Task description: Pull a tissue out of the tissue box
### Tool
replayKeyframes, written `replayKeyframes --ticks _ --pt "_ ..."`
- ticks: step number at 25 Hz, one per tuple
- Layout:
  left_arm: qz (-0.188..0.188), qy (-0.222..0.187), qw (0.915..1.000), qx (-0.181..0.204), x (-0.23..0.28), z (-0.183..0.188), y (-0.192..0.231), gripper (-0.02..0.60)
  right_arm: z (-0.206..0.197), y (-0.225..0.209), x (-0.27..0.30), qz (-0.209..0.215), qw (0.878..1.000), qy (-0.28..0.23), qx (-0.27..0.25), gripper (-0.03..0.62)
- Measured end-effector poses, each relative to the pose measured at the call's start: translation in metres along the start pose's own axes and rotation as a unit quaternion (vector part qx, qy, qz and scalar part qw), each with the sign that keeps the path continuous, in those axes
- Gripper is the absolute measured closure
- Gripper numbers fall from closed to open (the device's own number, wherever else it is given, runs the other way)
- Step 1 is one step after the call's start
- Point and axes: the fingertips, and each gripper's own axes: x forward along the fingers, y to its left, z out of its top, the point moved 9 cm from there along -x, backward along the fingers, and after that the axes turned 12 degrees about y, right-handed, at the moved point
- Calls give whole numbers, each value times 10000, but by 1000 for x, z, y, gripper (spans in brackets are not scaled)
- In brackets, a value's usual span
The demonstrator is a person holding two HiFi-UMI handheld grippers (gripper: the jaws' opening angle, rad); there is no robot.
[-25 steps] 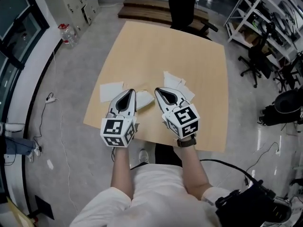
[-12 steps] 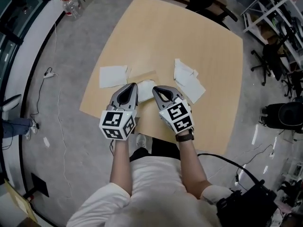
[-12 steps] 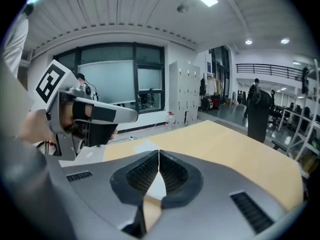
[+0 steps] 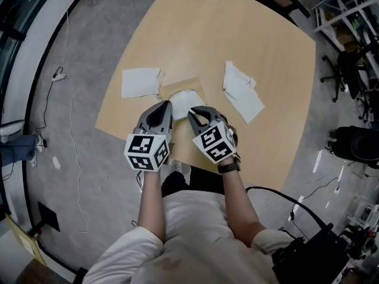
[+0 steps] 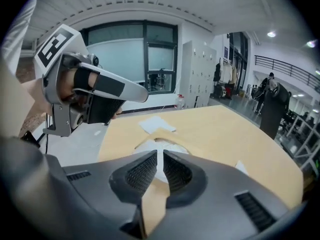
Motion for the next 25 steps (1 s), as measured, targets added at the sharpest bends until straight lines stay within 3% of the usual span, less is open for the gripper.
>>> replayKeyframes --ticks 3,7,11,16,20,23,25 --pt "20 49 10000 -41 4 -5 0 581 -2 4 8 36 9992 100 -376 533" --pt "90 152 9998 -55 7 -14 1 581 -9 17 21 -69 9920 390 -1198 374" --pt "156 186 9996 -106 8 -19 1 581 -15 21 31 -309 9858 608 -1533 359" --pt "252 159 9995 -109 4 -16 0 580 -17 21 40 -757 9754 789 -1912 367" --pt "345 156 9992 -90 0 -16 0 581 -17 21 41 -952 9731 759 -1954 517" --pt "369 133 9992 -88 -2 -17 0 580 -16 19 39 -951 9775 656 -1765 578" --pt "362 103 9992 -92 -4 -17 0 581 -14 17 35 -957 9801 575 -1644 586"
